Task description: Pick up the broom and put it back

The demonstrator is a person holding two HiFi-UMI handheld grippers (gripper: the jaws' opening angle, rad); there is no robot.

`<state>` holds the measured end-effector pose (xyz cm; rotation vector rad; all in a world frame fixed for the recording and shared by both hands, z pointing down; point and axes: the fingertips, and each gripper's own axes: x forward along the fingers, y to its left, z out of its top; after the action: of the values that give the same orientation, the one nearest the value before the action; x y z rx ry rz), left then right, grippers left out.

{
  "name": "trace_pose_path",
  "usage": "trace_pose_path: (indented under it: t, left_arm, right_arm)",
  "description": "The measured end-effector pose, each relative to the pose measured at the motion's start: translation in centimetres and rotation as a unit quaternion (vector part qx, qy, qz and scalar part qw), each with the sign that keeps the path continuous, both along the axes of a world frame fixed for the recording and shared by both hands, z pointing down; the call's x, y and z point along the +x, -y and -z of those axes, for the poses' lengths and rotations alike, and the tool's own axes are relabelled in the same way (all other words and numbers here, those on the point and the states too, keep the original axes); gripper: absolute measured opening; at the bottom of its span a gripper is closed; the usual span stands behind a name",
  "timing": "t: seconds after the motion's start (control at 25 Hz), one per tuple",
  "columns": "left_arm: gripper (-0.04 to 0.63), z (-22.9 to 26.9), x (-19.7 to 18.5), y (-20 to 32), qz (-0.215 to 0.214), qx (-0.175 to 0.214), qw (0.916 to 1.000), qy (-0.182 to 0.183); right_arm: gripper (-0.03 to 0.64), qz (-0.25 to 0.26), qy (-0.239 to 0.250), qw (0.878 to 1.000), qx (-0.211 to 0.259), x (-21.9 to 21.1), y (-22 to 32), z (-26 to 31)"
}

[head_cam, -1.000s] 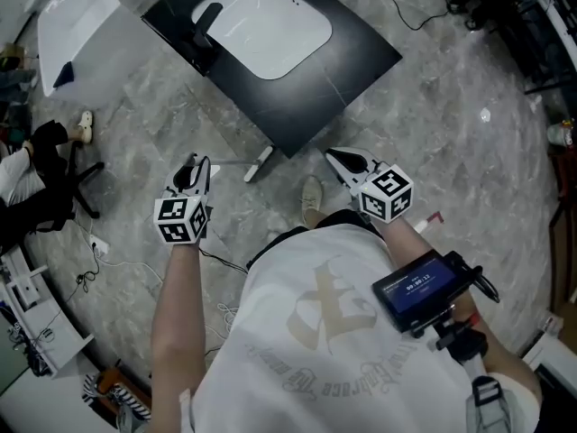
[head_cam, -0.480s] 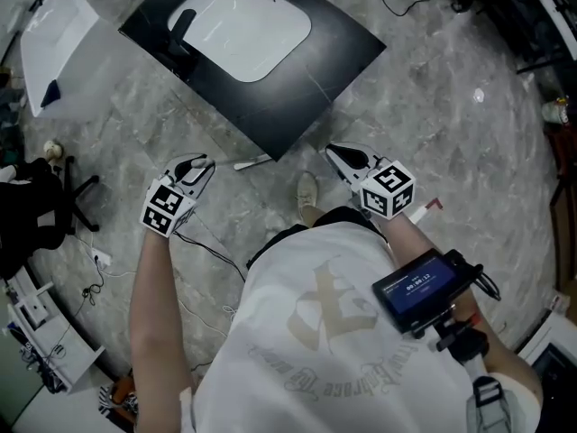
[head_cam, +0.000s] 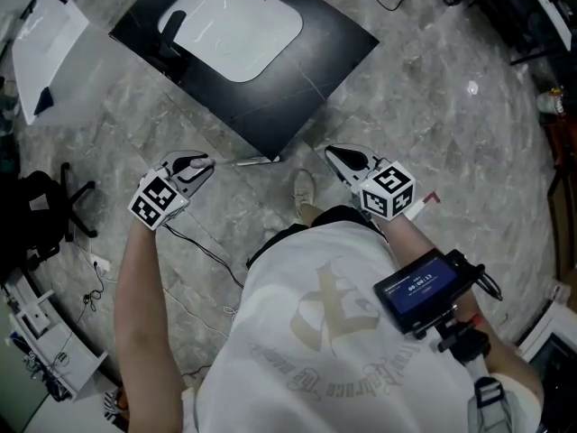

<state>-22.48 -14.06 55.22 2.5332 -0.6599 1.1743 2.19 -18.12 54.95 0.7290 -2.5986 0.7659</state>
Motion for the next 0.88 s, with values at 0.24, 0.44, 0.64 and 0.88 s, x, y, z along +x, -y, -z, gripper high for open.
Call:
trace_pose_path:
  t: [0.24,0.44,0.64,0.88]
  left_arm:
    - [0.107,-0.6,2.1,2.7,-0.041,0.002,0.9992,-0.004]
    - [0.109,-1.3,3.4,6.2,-0.014,0.021,0.9996,-0.014]
    - [0.112,-1.9,4.2,8.7,0.022,0.038,0.9988,-0.022]
    - [0.145,-2.1,4.2,8.9,0.029,0.038,0.9985,-0.027]
  right_arm:
    - [0.018,-0.010,-0.004,1.000,0.000,0.3,0.4,0.1]
    - [0.018,-0.027,-0.007,1.000,-0.002,0.7,0.7,-0.2]
    - [0.018,-0.036,-0.009,0.999,-0.008,1.4,0.5,-0.5]
    - [0.018,-0.043,-0.013,0.999,-0.010,2.1,0.7,-0.6]
